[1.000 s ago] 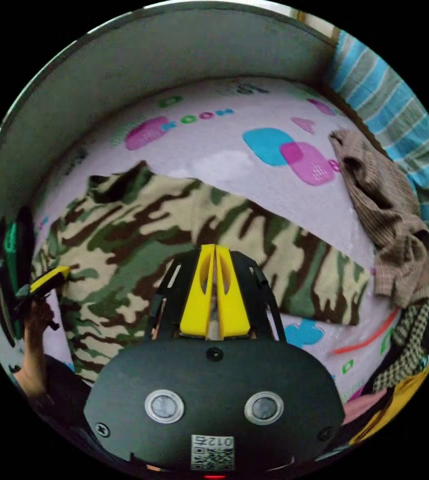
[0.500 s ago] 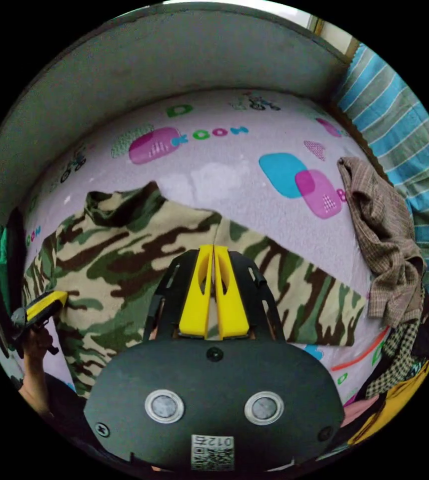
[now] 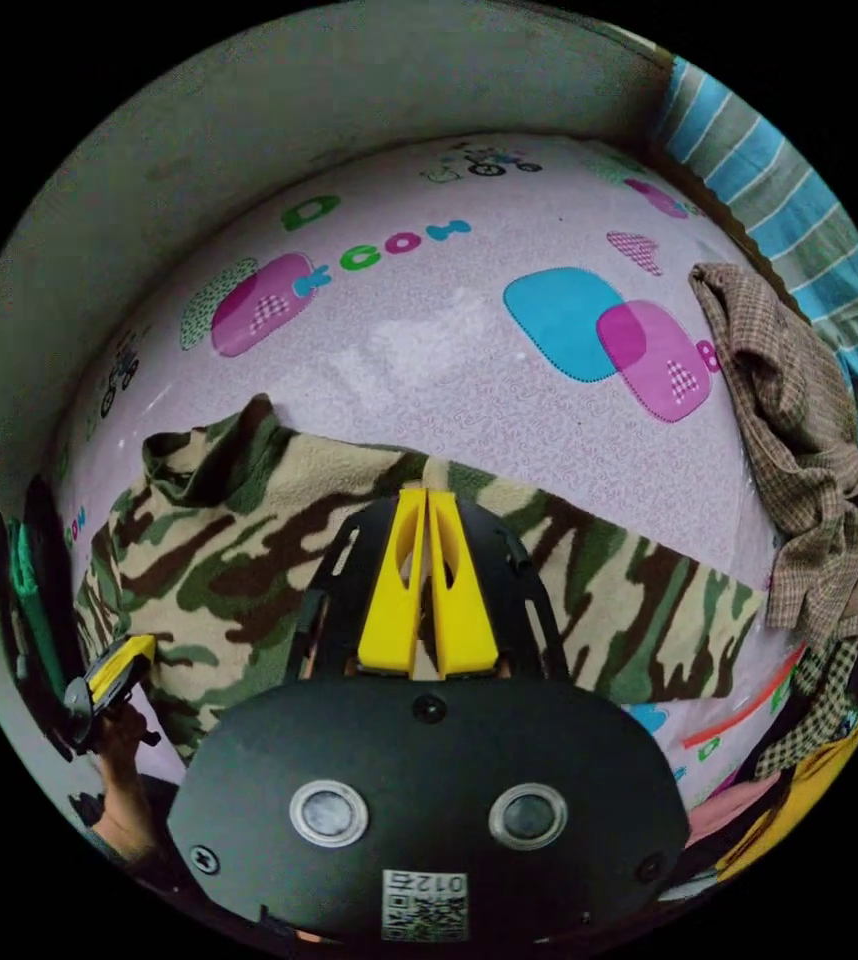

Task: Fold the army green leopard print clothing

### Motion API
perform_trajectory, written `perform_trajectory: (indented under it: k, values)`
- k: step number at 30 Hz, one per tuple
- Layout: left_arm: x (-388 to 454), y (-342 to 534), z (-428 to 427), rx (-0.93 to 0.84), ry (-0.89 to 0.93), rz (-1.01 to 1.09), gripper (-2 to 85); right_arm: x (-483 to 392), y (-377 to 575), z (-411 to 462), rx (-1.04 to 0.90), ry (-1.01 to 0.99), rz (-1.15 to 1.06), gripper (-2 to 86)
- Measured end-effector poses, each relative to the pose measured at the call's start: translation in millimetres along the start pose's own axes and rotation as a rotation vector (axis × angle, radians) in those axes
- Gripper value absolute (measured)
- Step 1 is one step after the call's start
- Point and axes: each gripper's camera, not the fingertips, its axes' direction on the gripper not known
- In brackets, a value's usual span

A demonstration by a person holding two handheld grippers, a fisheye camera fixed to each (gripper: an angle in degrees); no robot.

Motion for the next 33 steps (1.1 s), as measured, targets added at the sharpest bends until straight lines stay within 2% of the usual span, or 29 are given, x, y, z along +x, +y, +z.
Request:
perform_trajectory:
  k: [7,10,15,21,33]
  values:
    - [3.5,2.8,-6.4,-0.007,-0.006,-0.005,0.3,-14.6,49.7,-10.4,-0.152,0.035,-0.115,-1.0]
    - [6.9,4.9,-10.2,-0.003,-0.015,0.001,0.4,-15.9,64.0,-12.4,-0.154,0.061,-0.132,-1.0]
    - [9.4,7.2,-15.3,0.0,-0.013,-0.001,0.4,-16.8,63.3,5.2,-0.203,0.063,-0.106,-1.0]
    - [14.5,8.5,-21.9,0.001,-0.016,0.006,0.3,-46.3,52.9,18.8,-0.269,0.166,-0.208,-0.9]
    - [31.7,21.9,-62.8,0.016,-0.08,0.019,0.5,-75.6,81.8,6.4,-0.12,0.232,-0.209,-1.0]
